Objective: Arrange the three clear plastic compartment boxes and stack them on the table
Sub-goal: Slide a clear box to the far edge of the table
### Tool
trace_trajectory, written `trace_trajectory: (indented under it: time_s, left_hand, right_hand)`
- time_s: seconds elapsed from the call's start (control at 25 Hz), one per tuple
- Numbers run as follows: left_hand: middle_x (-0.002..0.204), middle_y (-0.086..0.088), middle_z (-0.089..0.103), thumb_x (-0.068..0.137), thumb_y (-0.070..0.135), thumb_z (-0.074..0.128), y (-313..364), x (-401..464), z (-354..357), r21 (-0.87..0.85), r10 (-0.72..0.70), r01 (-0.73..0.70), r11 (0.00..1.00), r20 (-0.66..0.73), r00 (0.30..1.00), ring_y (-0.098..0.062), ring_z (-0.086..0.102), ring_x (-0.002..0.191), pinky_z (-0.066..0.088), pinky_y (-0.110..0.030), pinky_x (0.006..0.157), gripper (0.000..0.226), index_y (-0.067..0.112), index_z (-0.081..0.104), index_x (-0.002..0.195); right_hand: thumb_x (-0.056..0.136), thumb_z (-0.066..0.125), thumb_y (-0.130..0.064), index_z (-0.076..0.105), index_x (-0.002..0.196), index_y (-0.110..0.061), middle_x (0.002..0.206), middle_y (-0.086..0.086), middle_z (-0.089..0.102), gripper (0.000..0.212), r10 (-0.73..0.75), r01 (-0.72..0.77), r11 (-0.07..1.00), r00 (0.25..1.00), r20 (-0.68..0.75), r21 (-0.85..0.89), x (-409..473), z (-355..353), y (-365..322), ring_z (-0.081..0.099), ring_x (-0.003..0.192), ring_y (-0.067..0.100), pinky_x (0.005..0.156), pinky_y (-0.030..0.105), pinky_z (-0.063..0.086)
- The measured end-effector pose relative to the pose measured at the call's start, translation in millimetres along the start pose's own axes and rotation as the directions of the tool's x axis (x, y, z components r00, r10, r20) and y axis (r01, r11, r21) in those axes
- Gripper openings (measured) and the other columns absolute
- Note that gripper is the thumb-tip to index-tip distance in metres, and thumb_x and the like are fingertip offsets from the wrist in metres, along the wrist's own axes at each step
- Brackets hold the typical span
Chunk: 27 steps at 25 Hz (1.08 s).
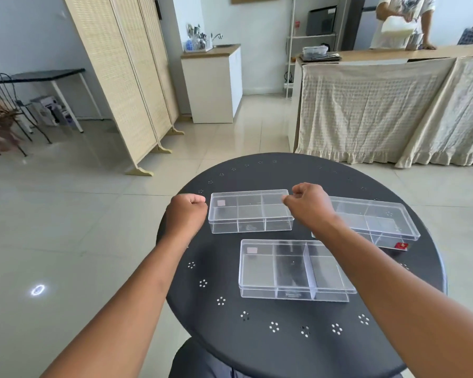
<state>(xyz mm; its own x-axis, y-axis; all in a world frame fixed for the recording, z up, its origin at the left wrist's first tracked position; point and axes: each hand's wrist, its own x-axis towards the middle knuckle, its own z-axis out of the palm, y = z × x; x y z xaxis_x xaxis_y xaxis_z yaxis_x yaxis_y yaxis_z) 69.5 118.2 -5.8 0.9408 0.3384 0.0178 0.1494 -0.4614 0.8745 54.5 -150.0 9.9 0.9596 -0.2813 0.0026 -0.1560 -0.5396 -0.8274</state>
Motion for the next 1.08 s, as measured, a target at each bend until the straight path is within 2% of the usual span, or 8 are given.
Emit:
trace_trajectory:
  time_s: [0.04,0.12,0.28,0.4,0.52,0.64,0.92,1.08]
  left_hand:
    - [0.071,0.010,0.055,0.073,0.020,0.056,-6.3,1.2,3.8,0.051,0.011,-0.011,0.999,0.008,1.000,-0.020,0.050,0.063,0.059,-0.038,0.069,0.013,0.029,0.061,0.065]
    - [0.065,-0.006,0.039,0.073,0.020,0.055,-16.2,4.9,13.4,0.129,0.007,-0.014,0.992,0.056,0.998,-0.018,0.038,0.064,0.037,-0.033,0.058,0.010,0.020,0.052,0.063]
    - [0.061,-0.020,0.066,0.079,0.030,0.060,-34.0,20.9,28.7,0.028,-0.070,0.068,0.997,0.101,0.992,-0.022,0.057,0.058,0.058,-0.039,0.064,0.035,-0.001,0.073,0.070]
    - [0.055,-0.008,0.050,0.083,0.029,0.060,-37.8,40.8,32.6,-0.012,-0.047,0.048,0.999,0.061,0.997,-0.020,0.052,0.058,0.043,-0.032,0.059,0.039,-0.006,0.062,0.067]
    - [0.061,-0.006,0.050,0.083,0.031,0.057,-25.7,73.9,32.1,-0.044,0.006,-0.005,0.999,0.007,1.000,-0.018,0.045,0.062,0.036,-0.031,0.061,0.024,0.014,0.059,0.065]
    - [0.065,-0.003,0.050,0.081,0.036,0.056,-10.4,122.0,34.3,-0.076,0.063,-0.065,0.995,-0.029,0.998,-0.019,0.045,0.064,0.039,-0.032,0.063,0.015,0.026,0.052,0.070]
    - [0.067,-0.001,0.050,0.069,0.030,0.054,-15.6,208.3,62.5,-0.069,-0.023,0.023,0.997,0.003,1.000,-0.016,0.046,0.063,0.039,-0.032,0.066,0.006,0.026,0.056,0.066]
    - [0.064,-0.007,0.059,0.070,0.028,0.051,-28.0,222.7,74.1,-0.084,-0.076,0.078,0.993,0.021,0.997,-0.020,0.050,0.062,0.046,-0.033,0.065,0.013,0.021,0.062,0.066]
  right_hand:
    - [0.093,0.061,-0.022,0.059,0.090,0.005,0.073,0.012,0.055,0.027,0.025,-0.023,0.997,0.999,0.032,-0.071,4.8,7.9,0.2,0.051,0.075,0.027,0.067,0.036,0.045]
    - [0.098,0.058,-0.022,0.061,0.099,0.000,0.086,0.008,0.057,0.022,0.087,-0.078,0.988,0.994,0.064,-0.135,13.4,19.8,3.0,0.054,0.074,0.024,0.062,0.029,0.038]
    - [0.093,0.055,-0.004,0.062,0.086,0.004,0.070,0.008,0.052,0.013,0.215,-0.210,0.974,0.975,0.057,-0.081,33.4,34.5,14.2,0.048,0.060,0.022,0.050,0.025,0.033]
    - [0.078,0.055,0.002,0.061,0.074,0.012,0.064,0.010,0.051,0.012,0.261,-0.260,0.962,0.965,0.006,0.086,48.8,48.6,20.5,0.046,0.062,0.022,0.056,0.029,0.038]
    - [0.071,0.063,-0.014,0.074,0.085,0.004,0.067,0.012,0.067,0.025,0.258,-0.221,0.920,0.963,-0.077,0.325,69.9,58.2,11.1,0.055,0.061,0.022,0.060,0.041,0.052]
    - [0.070,0.076,-0.029,0.080,0.078,-0.013,0.079,0.011,0.082,0.018,0.295,-0.220,0.851,0.951,-0.088,0.477,105.7,64.8,-9.6,0.072,0.065,0.026,0.083,0.052,0.065]
    - [0.081,0.079,-0.024,0.076,0.073,-0.018,0.079,0.003,0.074,0.010,0.319,-0.229,0.856,0.939,-0.125,0.463,167.9,90.0,-26.5,0.064,0.055,0.018,0.088,0.049,0.064]
    - [0.083,0.077,-0.017,0.075,0.069,-0.015,0.086,0.009,0.079,0.014,0.360,-0.293,0.865,0.928,-0.098,0.408,184.6,100.3,-22.1,0.080,0.075,0.032,0.082,0.050,0.066]
